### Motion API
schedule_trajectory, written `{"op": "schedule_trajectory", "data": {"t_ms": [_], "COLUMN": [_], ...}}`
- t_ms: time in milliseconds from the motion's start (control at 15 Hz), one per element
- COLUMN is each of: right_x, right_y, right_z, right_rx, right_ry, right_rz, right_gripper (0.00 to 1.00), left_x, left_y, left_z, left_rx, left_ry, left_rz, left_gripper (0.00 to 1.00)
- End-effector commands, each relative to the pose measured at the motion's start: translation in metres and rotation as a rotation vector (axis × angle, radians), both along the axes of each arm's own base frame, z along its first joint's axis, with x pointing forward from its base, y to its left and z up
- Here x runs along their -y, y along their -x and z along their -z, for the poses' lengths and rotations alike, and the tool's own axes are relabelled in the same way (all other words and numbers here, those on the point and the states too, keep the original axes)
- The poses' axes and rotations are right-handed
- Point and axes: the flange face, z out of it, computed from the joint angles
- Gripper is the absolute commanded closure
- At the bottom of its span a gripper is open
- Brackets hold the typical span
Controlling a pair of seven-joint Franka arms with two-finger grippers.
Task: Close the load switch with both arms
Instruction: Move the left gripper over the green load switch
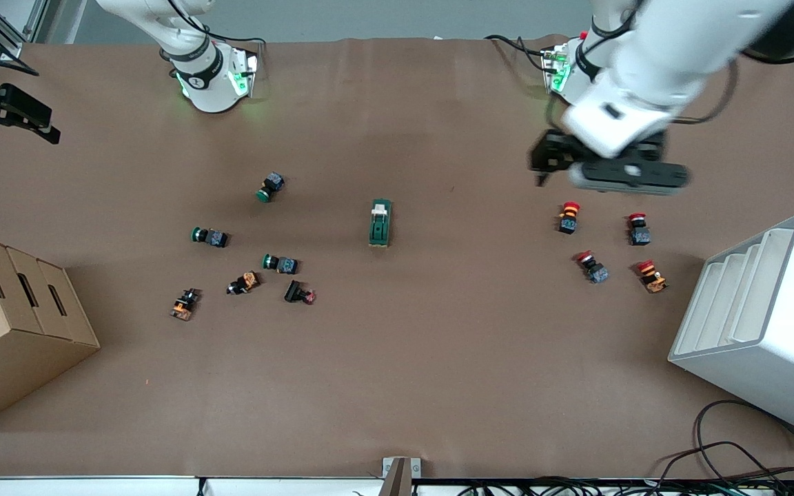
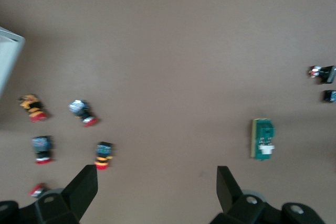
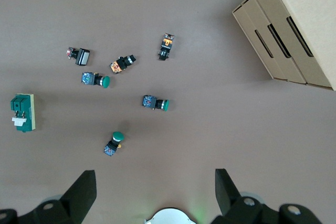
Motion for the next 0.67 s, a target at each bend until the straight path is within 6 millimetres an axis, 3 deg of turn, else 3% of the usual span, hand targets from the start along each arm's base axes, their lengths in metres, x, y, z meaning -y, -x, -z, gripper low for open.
{"op": "schedule_trajectory", "data": {"t_ms": [0,200,467,600], "right_x": [0.002,0.003,0.004,0.005], "right_y": [0.006,0.004,0.0,-0.005], "right_z": [-0.006,-0.012,-0.008,-0.002], "right_rx": [0.014,0.028,0.023,0.012], "right_ry": [-0.005,-0.003,-0.001,-0.004], "right_rz": [-0.009,-0.007,-0.004,0.01], "right_gripper": [0.0,0.0,0.0,0.0], "left_x": [0.055,0.128,0.192,0.226], "left_y": [0.012,0.044,0.078,0.103], "left_z": [0.021,0.052,0.101,0.137], "left_rx": [0.03,0.064,0.113,0.155], "left_ry": [-0.041,-0.049,-0.107,-0.17], "left_rz": [-0.122,-0.234,-0.281,-0.281], "left_gripper": [0.0,0.0,0.0,0.0]}}
